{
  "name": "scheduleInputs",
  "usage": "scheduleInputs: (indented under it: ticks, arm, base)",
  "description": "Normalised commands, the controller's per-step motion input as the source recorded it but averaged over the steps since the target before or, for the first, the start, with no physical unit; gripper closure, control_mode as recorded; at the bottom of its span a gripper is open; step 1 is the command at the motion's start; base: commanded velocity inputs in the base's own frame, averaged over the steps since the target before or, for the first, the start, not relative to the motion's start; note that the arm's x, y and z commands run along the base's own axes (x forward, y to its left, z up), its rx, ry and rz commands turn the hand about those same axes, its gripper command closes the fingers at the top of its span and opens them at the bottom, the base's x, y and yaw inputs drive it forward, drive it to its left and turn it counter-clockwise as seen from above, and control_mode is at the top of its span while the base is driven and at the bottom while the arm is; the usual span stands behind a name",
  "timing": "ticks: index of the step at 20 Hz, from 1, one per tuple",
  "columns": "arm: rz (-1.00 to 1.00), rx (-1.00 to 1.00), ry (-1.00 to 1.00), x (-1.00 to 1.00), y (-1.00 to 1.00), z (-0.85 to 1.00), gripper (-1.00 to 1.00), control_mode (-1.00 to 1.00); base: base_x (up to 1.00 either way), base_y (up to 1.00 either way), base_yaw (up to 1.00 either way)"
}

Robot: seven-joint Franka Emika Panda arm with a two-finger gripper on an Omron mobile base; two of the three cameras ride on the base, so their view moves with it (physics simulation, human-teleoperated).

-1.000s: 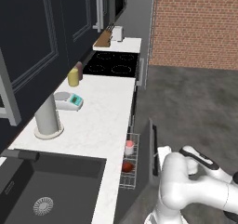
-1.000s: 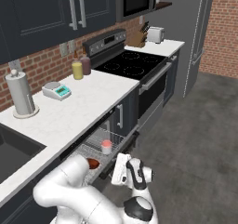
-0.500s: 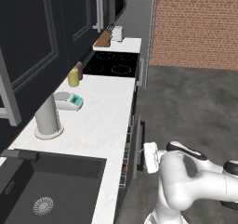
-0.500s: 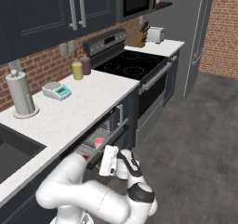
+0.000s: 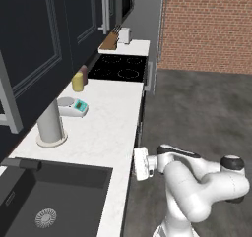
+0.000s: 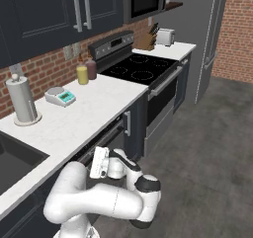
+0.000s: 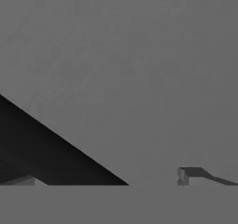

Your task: Pick up the cup and bowl from the counter, place them in the dishwasher, and close the dishwasher door.

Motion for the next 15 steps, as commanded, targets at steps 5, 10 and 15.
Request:
scheduleInputs:
  ticks: [5, 10, 15]
  arm:
    - [0.18, 0.25, -0.12, 0.46, 0.95, -0.57, -1.0, -1.0]
    - [0.16, 0.22, -0.05, 0.41, 0.91, -0.67, -1.0, -1.0]
    - [0.14, 0.22, -0.06, 0.4, 0.96, -0.64, -1.0, -1.0]
  base:
    - [0.0, 0.0, 0.0]
    - [0.0, 0.0, 0.0]
    - [0.0, 0.0, 0.0]
